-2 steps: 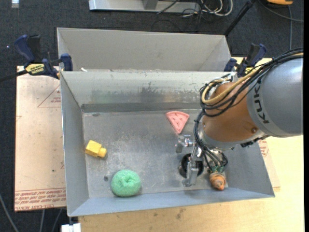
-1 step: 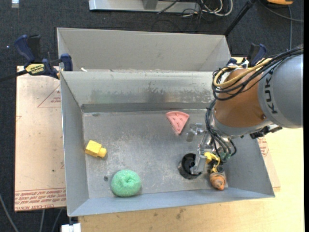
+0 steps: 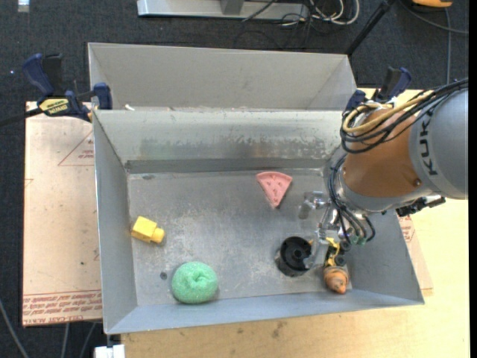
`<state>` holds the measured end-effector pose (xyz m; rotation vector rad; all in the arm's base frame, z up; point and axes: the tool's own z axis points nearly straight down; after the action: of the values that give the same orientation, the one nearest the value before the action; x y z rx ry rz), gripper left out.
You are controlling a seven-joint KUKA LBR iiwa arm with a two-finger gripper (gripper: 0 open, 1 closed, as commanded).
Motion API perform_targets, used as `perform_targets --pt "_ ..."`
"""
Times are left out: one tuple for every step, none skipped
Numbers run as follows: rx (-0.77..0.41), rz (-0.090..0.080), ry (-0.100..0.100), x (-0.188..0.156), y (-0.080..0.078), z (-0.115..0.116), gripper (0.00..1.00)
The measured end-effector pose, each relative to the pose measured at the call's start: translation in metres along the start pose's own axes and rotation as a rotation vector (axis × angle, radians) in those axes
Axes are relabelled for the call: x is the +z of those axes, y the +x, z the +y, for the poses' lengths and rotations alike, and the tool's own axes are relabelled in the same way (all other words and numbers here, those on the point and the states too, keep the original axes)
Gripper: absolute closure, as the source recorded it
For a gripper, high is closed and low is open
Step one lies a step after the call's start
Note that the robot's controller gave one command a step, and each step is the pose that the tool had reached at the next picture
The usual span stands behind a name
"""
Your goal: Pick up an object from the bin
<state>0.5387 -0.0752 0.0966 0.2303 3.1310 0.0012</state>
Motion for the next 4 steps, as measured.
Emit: perform_targets --pt "0.265 -0.001 0.001 0.018 0.031 0.006 0.00" --pt "0.184 -0.002 -0.002 0.021 0.042 0.015 1.00" --pt "0.184 -0.002 -0.003 0.021 0.042 0.015 1.00" --pt "0.159 0.007 0.001 -0.024 0.041 0.013 1.00"
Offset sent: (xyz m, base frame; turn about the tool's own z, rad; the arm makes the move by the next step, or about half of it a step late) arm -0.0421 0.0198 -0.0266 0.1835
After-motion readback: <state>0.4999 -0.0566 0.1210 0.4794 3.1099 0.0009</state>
